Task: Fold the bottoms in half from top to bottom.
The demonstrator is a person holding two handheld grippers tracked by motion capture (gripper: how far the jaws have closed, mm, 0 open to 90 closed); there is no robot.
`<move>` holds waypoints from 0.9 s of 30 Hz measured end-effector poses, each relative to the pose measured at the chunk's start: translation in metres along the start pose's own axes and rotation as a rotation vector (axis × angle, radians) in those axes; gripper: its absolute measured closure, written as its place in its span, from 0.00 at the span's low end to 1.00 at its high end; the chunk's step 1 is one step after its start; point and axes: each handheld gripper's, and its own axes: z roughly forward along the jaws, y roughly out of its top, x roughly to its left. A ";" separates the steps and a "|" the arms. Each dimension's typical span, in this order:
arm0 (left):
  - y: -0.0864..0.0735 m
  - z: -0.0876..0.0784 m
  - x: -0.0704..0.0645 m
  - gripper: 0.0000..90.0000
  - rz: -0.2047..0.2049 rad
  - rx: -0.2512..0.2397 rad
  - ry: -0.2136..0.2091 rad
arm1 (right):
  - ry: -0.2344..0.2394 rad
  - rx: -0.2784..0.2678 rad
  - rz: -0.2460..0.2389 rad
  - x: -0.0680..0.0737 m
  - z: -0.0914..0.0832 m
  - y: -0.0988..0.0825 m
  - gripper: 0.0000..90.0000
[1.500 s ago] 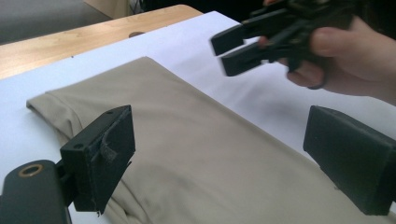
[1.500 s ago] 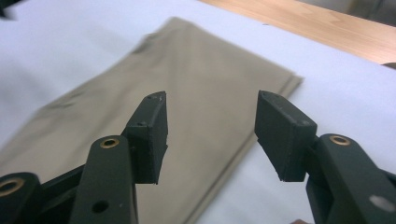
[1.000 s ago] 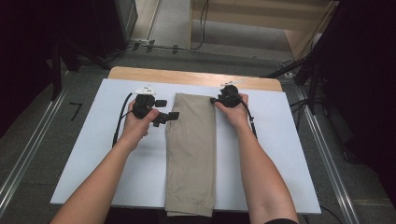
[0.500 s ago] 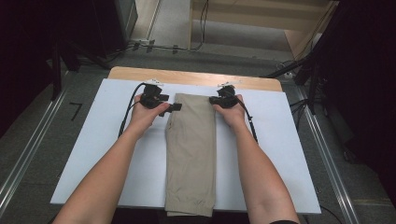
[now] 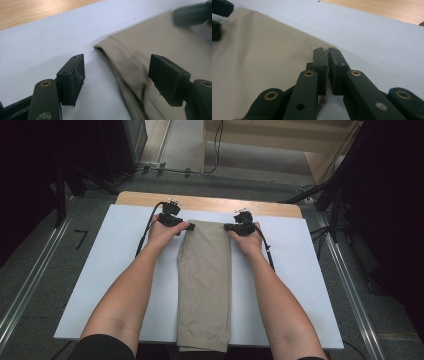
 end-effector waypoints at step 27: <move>-0.002 0.003 -0.006 0.99 -0.032 -0.055 -0.033 | 0.025 0.026 -0.029 0.003 0.000 0.006 0.95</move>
